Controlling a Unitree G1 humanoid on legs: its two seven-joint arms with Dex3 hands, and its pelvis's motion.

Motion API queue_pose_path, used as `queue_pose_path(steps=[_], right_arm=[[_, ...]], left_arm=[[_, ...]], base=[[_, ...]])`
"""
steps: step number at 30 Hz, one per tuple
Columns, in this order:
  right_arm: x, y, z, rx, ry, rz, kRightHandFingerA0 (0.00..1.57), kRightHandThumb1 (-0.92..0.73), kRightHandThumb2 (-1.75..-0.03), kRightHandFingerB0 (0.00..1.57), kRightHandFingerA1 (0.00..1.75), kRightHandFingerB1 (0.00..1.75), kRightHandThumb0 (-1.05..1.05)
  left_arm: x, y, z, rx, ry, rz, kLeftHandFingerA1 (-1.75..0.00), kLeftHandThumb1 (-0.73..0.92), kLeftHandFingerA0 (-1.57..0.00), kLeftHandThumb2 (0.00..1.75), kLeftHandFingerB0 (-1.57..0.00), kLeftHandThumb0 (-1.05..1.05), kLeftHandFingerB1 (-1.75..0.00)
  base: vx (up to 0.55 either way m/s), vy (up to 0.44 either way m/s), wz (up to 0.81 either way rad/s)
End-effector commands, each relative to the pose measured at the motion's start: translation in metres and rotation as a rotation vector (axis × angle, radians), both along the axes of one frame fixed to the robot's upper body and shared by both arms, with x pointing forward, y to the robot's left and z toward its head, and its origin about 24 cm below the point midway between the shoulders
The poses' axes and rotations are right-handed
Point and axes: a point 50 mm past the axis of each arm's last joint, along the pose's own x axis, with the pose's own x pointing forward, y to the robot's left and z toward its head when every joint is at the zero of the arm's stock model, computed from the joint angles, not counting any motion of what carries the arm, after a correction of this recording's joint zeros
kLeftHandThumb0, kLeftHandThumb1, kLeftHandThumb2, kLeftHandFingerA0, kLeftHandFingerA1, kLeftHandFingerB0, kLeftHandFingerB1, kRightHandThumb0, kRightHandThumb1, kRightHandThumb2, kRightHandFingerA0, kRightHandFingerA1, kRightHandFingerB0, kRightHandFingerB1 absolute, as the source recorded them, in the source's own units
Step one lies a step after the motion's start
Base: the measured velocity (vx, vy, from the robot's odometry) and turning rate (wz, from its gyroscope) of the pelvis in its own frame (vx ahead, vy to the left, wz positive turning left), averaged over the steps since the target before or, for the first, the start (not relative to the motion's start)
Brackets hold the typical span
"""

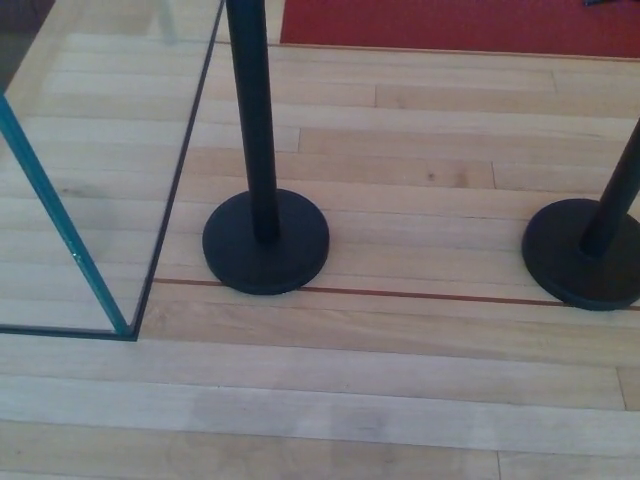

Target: The robot walks towards a pair of stanchion kept in front of it and uses the right hand to grab on the strap of the right stanchion that is being connected to the left stanchion. After removing it from the stanchion on the left, it releases the strap and lets it retract back to the stanchion on the right.

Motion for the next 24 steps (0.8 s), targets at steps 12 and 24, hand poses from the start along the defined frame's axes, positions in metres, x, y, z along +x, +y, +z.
queue_pose_path(steps=[12,24], right_arm=[[0.002,-0.008,0.006,0.02,-0.073,-0.051,0.99,-0.65,-0.65,0.67,0.55,0.46,-0.02],[0.004,-0.002,0.003,0.048,-0.088,-0.092,1.01,-0.66,-0.6,0.67,0.53,0.45,-0.09]], left_arm=[[-0.008,0.005,0.001,0.011,-0.044,0.033,-1.26,-0.06,-1.57,1.75,-1.57,-0.51,-1.0],[-0.006,0.008,0.004,0.022,-0.057,0.025,-1.22,-0.01,-1.57,1.75,-1.57,-0.44,-1.01]], base=[[0.01,0.005,-0.02],[0.03,0.022,-0.02]])
